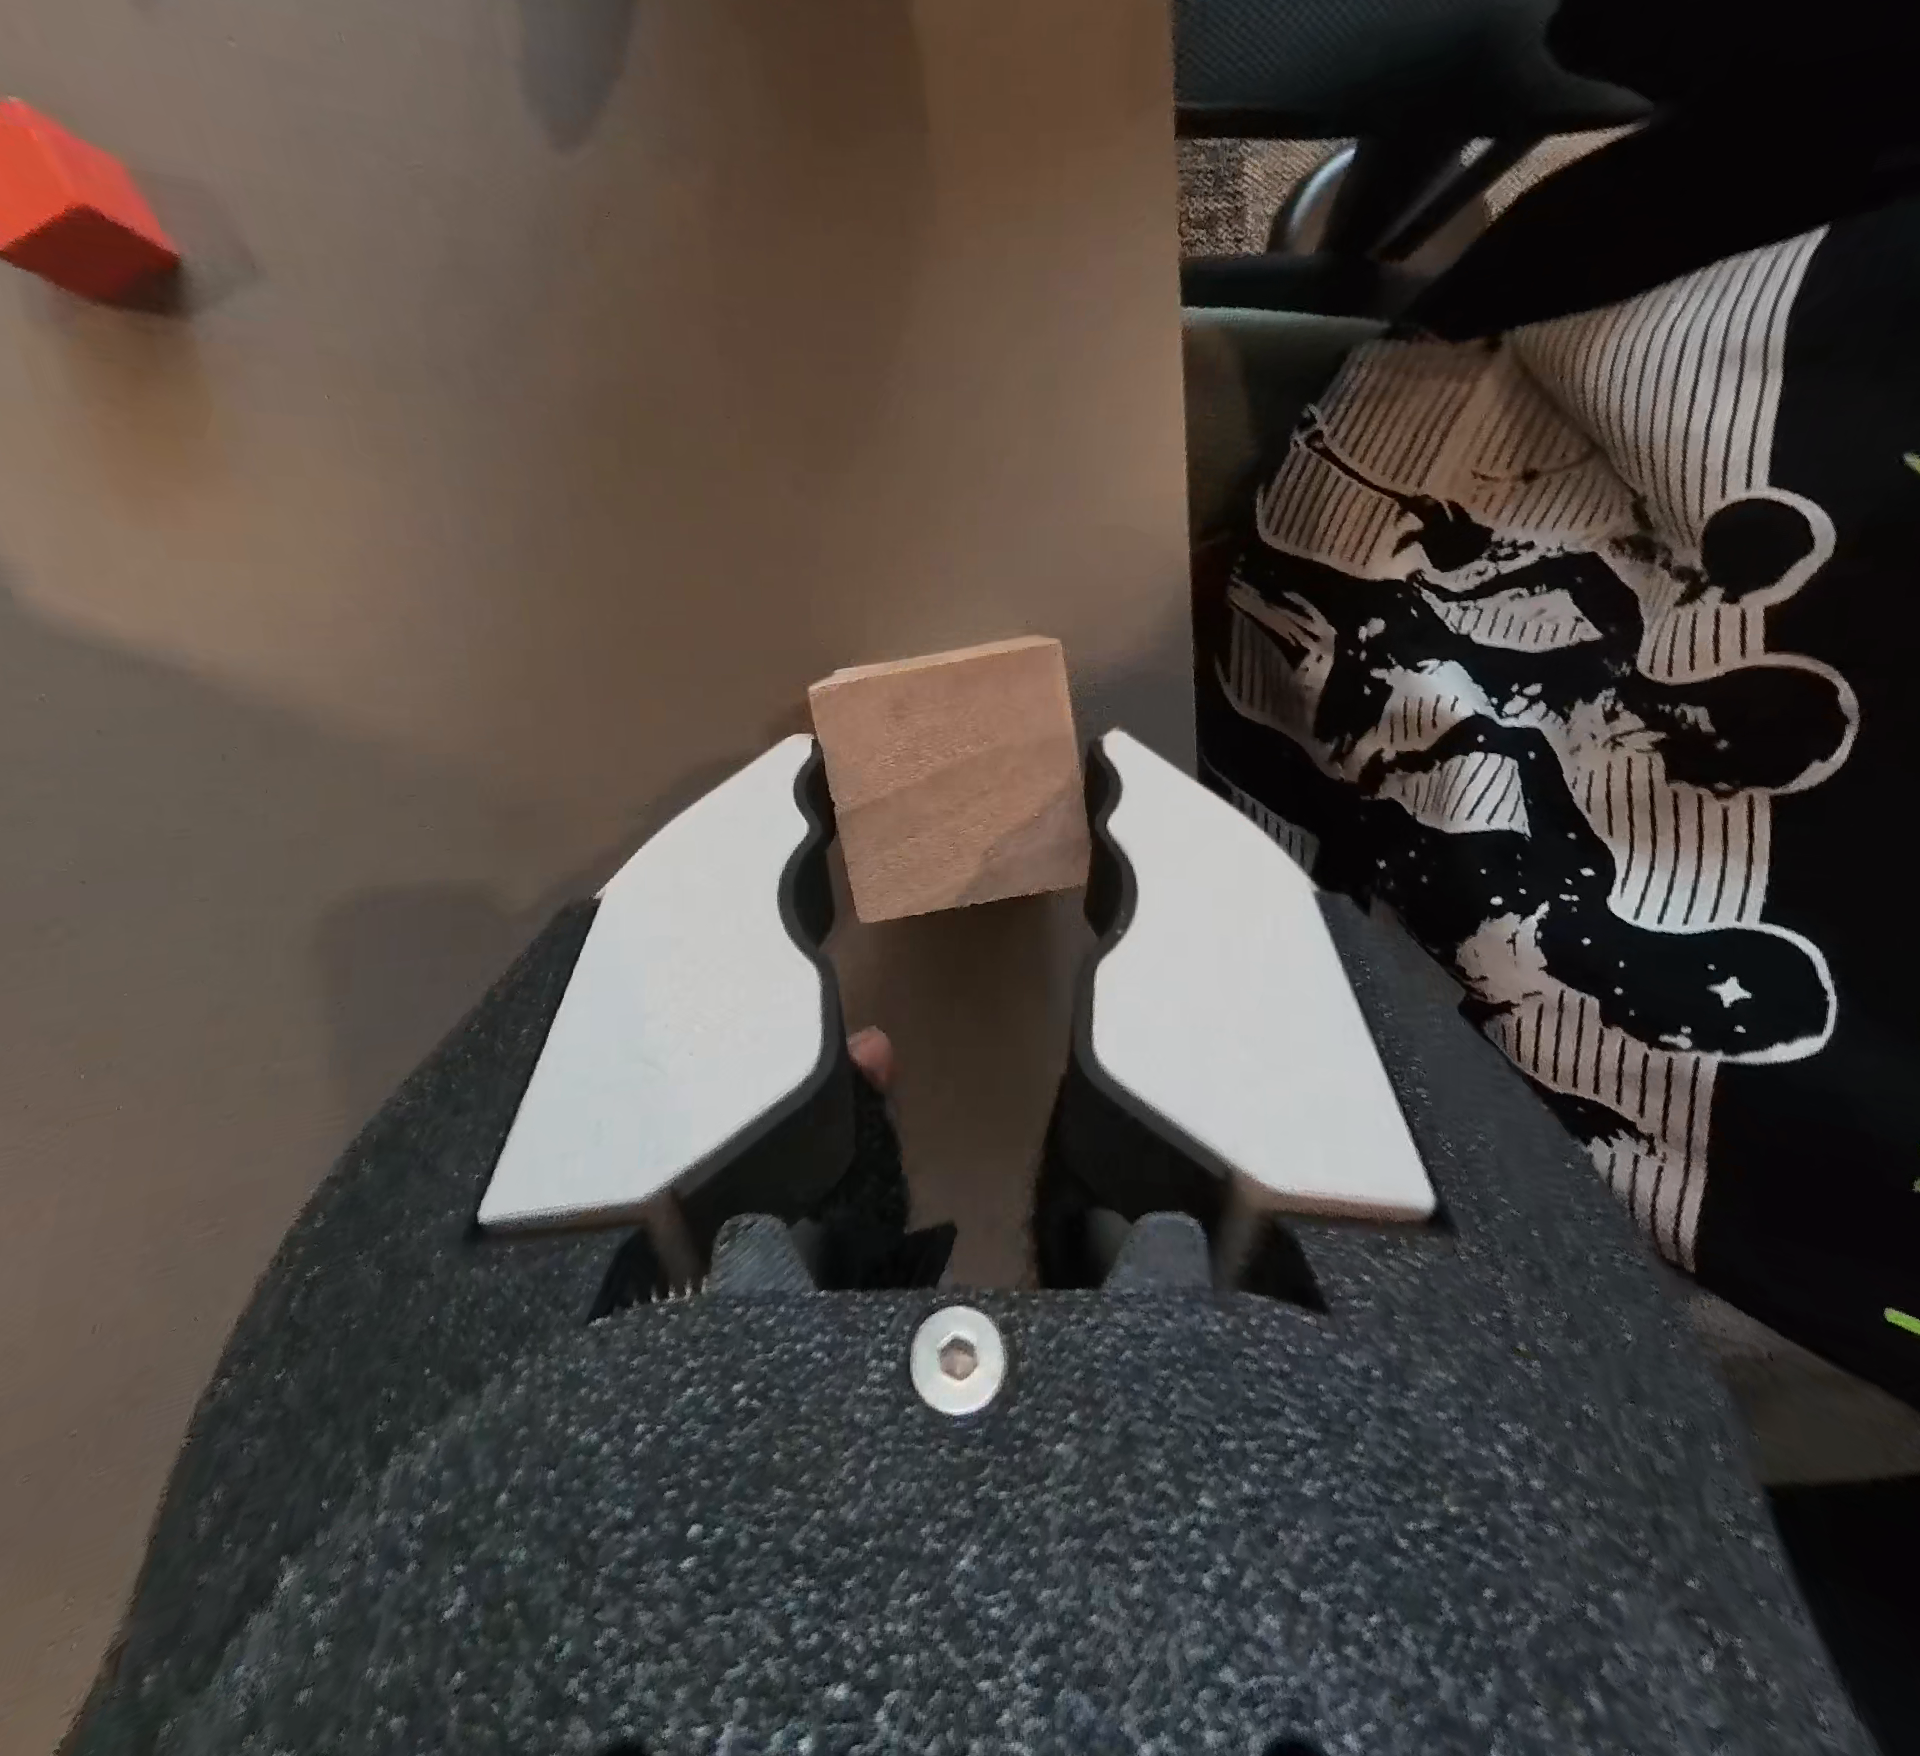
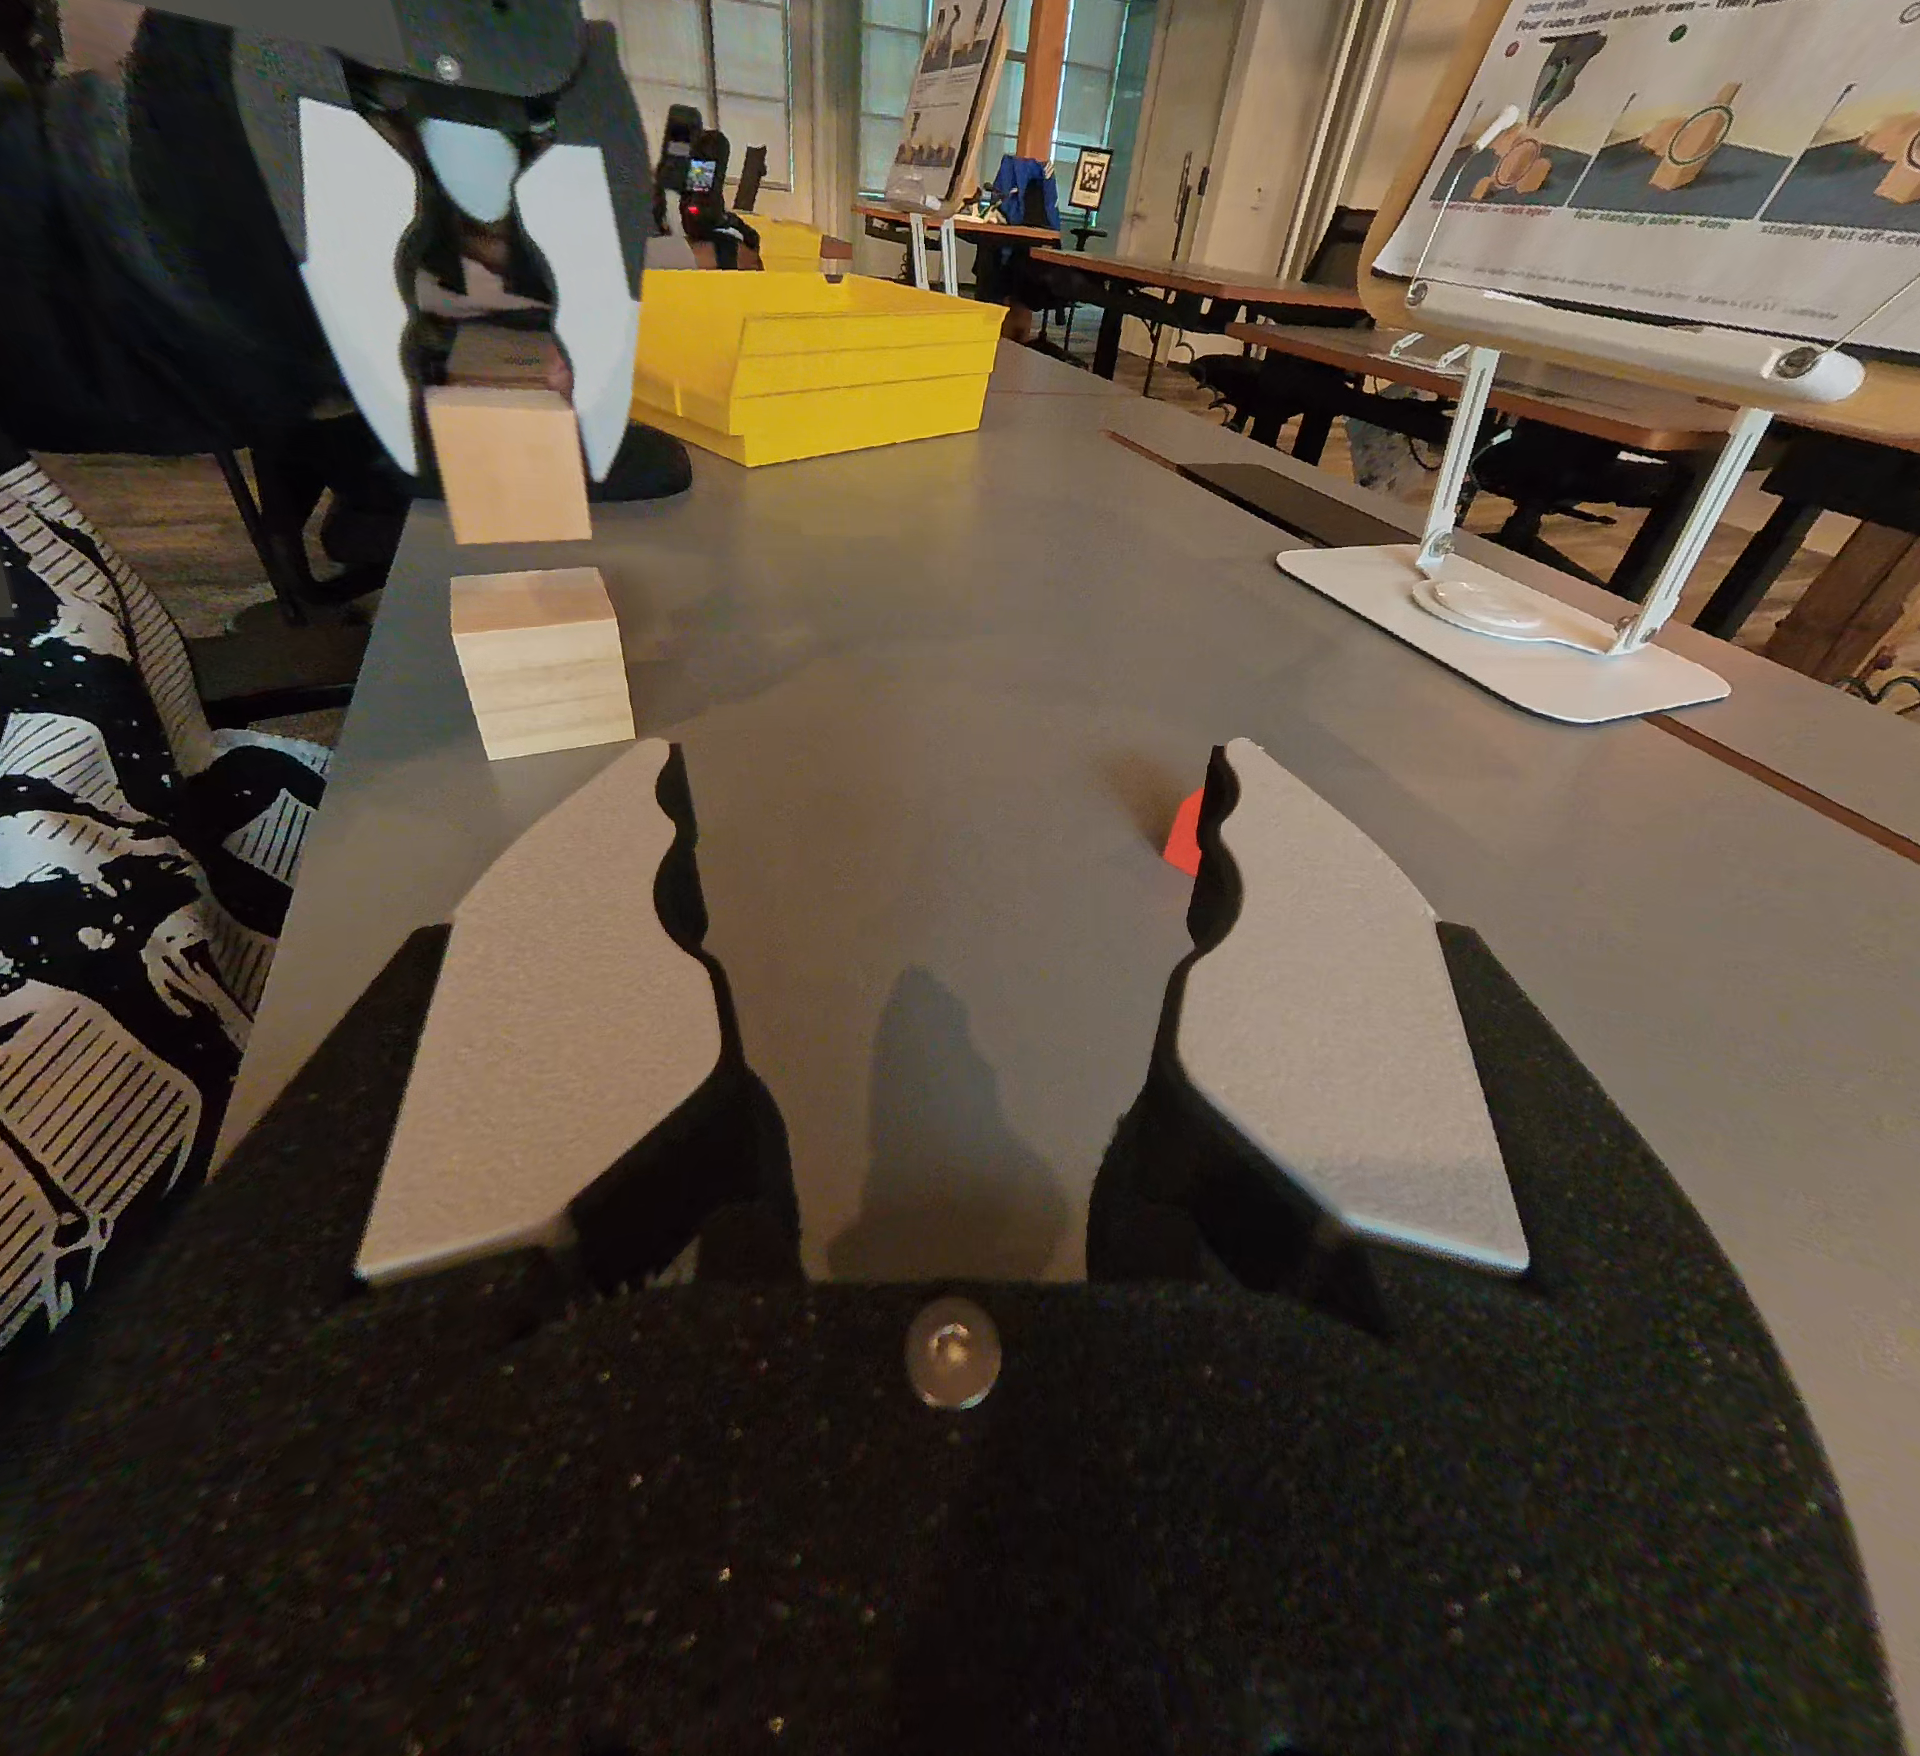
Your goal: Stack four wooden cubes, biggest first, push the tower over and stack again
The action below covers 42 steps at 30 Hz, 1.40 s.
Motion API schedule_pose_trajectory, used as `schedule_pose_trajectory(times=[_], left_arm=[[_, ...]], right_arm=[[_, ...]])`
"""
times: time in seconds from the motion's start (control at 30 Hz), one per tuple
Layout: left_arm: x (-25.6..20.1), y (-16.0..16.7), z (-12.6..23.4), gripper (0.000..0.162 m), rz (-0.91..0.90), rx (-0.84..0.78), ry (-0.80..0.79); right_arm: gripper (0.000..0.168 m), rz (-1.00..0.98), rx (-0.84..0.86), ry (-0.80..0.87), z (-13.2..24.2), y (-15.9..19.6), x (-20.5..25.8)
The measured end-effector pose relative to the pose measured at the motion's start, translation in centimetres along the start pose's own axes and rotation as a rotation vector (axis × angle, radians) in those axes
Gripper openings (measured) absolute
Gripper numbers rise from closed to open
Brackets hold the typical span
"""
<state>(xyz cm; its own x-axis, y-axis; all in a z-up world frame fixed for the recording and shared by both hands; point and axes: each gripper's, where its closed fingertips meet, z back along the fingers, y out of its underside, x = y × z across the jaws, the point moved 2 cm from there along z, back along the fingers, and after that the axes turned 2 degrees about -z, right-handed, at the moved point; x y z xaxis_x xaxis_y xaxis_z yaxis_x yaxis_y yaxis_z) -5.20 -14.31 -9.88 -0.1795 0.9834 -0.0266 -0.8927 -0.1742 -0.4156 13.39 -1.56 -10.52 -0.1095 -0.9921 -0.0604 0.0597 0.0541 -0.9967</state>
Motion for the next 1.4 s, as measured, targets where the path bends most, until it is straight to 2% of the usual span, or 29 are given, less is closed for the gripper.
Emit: schedule_pose_trajectory(times=[0.37,1.4], left_arm=[[-0.1,1.4,-1.3,0.046,-0.036,0.062,0.036],[-0.4,1.1,-2.4,0.047,-0.042,0.096,0.072]], right_arm=[[0.092,-0.001,0.001,0.000,0.0,0.0,0.0],[0.091,-0.005,0.003,-0.002,0.0,0.0,0.0]])
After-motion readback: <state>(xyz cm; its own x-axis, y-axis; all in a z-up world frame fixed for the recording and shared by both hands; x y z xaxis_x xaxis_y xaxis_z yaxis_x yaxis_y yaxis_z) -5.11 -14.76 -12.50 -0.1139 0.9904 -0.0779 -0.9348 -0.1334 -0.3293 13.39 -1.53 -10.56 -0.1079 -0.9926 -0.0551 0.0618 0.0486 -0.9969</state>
